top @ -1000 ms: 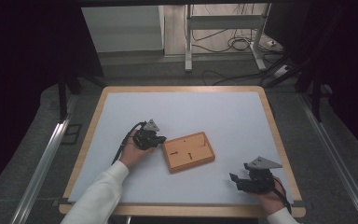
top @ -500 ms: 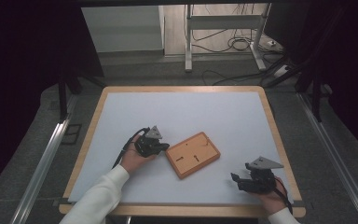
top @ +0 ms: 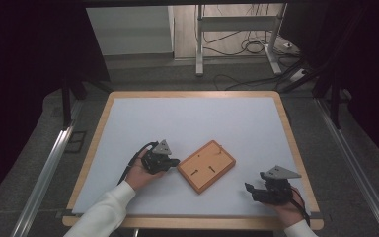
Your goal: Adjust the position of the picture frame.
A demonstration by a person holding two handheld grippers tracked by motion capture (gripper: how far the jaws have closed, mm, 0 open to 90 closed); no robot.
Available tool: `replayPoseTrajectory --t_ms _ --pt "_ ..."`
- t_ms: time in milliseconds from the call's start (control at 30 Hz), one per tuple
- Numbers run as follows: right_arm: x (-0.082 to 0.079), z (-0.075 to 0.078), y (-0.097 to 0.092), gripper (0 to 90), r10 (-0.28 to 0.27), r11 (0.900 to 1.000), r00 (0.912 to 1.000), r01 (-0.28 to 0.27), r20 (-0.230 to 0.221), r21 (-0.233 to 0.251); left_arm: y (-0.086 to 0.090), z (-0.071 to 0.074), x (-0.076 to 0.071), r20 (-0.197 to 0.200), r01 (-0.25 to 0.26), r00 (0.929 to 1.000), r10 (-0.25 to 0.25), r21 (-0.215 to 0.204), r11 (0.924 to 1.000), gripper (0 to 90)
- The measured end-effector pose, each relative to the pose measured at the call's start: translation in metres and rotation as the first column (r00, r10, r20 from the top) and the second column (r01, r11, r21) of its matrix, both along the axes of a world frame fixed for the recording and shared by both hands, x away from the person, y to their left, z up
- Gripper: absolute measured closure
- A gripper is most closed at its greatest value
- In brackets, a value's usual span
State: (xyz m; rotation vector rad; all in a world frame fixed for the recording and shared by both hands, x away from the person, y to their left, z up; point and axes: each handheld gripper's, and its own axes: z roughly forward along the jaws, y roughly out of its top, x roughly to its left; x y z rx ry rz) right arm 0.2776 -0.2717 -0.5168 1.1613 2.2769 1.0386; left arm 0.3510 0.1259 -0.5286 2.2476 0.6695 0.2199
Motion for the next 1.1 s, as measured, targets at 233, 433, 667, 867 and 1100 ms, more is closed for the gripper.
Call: replayPoseTrajectory --t_ms 233,433,667,867,1100 --pt "0.001 -0.001 0.000 28.4 -0.001 1.0000 1.0000 0.001 -0.001 -0.001 0.001 0.001 -0.008 -0.003 0.009 1.0000 -0.009 -0.003 1.0000 90.0" --pt "0.001 -0.001 0.001 28.4 -0.001 1.0000 1.0000 0.001 -0.003 -0.004 0.003 0.002 -0.010 -0.012 0.025 0.9996 -0.025 -0.015 0.9996 90.0" --pt "0.001 -0.002 0.000 28.4 -0.003 1.0000 1.0000 0.003 -0.003 -0.005 -0.002 -0.001 0.001 -0.011 0.011 0.9999 -0.011 -0.002 0.9999 90.0" --pt "0.002 -0.002 0.000 28.3 -0.001 1.0000 1.0000 0.001 -0.005 -0.006 -0.003 -0.006 0.005 -0.030 0.010 0.9995 -0.010 -0.002 0.9999 90.0" --pt "0.002 -0.003 0.001 28.3 0.000 1.0000 1.0000 0.000 -0.006 -0.007 -0.010 -0.006 -0.004 -0.031 0.045 0.9985 -0.045 -0.004 0.9990 90.0"
